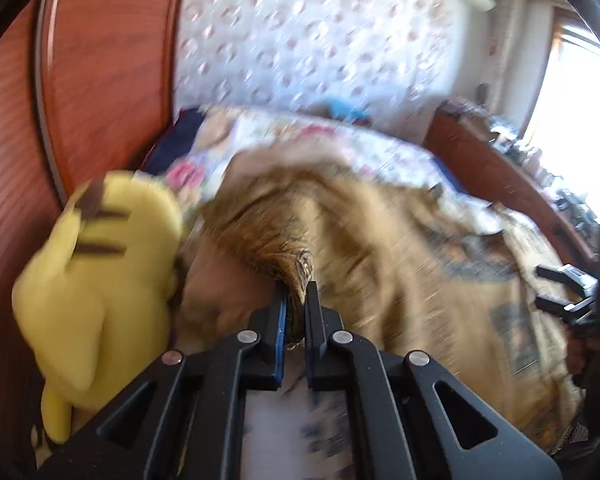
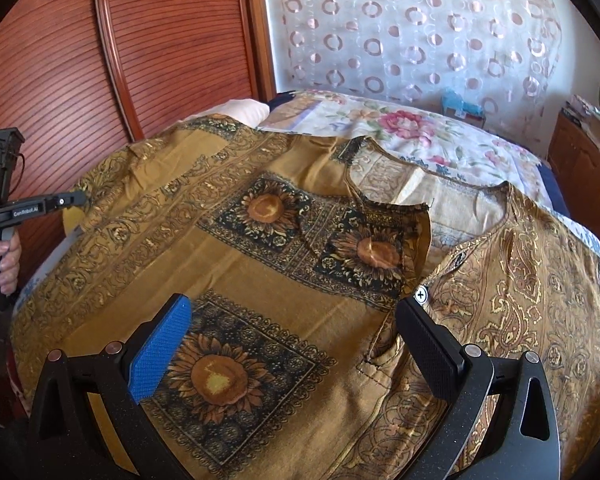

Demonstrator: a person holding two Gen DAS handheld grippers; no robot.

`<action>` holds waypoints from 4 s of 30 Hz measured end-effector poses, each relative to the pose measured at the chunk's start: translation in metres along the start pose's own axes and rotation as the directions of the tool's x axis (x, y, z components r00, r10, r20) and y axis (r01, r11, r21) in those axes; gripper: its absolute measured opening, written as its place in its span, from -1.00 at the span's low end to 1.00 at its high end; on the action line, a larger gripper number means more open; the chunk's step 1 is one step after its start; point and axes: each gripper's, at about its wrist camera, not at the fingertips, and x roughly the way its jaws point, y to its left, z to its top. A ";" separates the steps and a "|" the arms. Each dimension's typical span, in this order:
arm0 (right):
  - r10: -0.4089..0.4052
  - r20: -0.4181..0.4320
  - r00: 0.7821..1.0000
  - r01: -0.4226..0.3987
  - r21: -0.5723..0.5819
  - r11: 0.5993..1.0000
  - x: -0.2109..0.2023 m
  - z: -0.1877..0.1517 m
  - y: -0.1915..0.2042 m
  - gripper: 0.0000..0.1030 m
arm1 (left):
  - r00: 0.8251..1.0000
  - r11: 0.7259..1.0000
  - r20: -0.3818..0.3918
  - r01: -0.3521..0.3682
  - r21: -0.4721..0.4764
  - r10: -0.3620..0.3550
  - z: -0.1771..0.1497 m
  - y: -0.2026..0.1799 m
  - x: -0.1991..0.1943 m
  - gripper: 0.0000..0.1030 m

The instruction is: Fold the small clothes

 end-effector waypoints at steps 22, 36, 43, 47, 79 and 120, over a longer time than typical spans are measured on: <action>-0.107 0.037 0.994 0.106 0.039 0.994 -0.037 -0.010 -0.027 1.00 | 0.992 0.975 -0.039 0.129 0.183 -0.124 0.021 -0.111 -0.002 -0.12; -0.037 0.065 0.997 0.045 -0.129 0.991 -0.016 0.033 0.023 0.98 | 0.997 0.994 0.032 -0.070 0.089 0.067 0.004 -0.043 -0.023 0.20; 0.121 0.029 0.992 -0.110 -0.234 0.966 0.031 0.070 0.079 0.81 | 0.991 0.990 0.024 -0.132 0.040 0.131 -0.012 -0.013 -0.018 0.20; 0.194 -0.032 0.980 -0.195 -0.289 0.937 0.064 0.082 0.111 0.52 | 0.989 0.989 0.018 -0.147 0.021 0.147 -0.017 0.000 -0.021 0.20; -0.118 -0.004 0.993 0.117 -0.108 0.987 0.026 0.056 -0.007 -0.04 | 0.999 0.989 0.000 -0.048 0.137 0.048 0.006 -0.050 0.018 0.20; -0.256 -0.098 0.962 0.258 0.011 0.966 -0.005 -0.020 -0.118 0.20 | 0.954 0.962 -0.289 0.002 0.273 0.080 0.094 -0.103 0.200 -0.30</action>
